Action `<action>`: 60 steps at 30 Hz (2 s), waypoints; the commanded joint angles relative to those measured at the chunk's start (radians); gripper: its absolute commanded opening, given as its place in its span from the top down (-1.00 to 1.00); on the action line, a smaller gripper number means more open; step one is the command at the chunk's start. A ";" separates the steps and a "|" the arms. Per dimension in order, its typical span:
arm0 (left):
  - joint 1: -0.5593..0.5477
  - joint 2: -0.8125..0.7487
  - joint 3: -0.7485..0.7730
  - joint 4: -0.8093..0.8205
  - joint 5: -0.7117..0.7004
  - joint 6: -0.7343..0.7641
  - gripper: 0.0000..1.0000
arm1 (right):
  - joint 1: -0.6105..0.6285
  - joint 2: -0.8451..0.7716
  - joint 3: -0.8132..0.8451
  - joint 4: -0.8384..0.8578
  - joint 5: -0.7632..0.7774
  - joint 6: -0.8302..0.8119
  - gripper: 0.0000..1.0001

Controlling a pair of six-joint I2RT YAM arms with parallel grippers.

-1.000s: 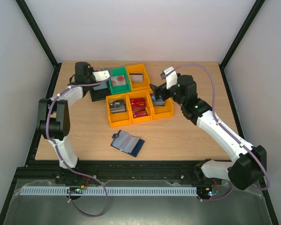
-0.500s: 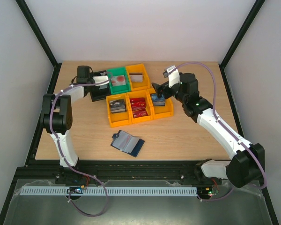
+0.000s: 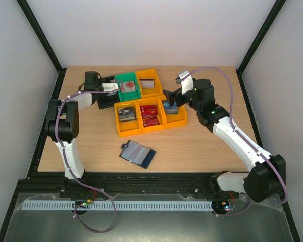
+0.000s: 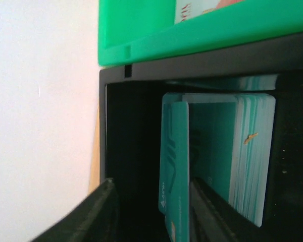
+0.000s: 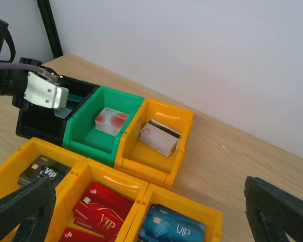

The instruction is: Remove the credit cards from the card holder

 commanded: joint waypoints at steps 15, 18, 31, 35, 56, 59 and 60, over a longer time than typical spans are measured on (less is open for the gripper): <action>-0.005 -0.099 0.074 -0.137 0.135 -0.147 -0.49 | -0.005 -0.033 0.004 0.018 -0.045 0.013 -0.97; -0.009 -0.167 0.100 -0.222 0.181 -0.277 -0.55 | -0.005 -0.015 0.032 0.002 -0.048 0.039 -0.97; -0.118 -0.840 -0.284 -0.527 0.196 -1.347 -0.54 | 0.002 0.000 0.176 -0.004 -0.244 0.404 -0.99; -0.170 -1.062 -0.498 -0.536 0.217 -1.665 -0.50 | 0.059 -0.040 0.133 0.056 -0.174 0.579 -0.89; -0.343 -1.127 -1.087 -0.137 0.356 -2.051 -0.57 | 0.590 0.157 -0.323 -0.211 0.156 0.944 -0.83; -0.352 -1.079 -1.112 -0.086 0.368 -2.071 -0.59 | 0.590 0.217 -0.339 -0.171 0.135 0.923 -0.85; -0.353 -1.065 -1.117 -0.074 0.367 -2.075 -0.59 | 0.590 0.241 -0.337 -0.146 0.109 0.914 -0.85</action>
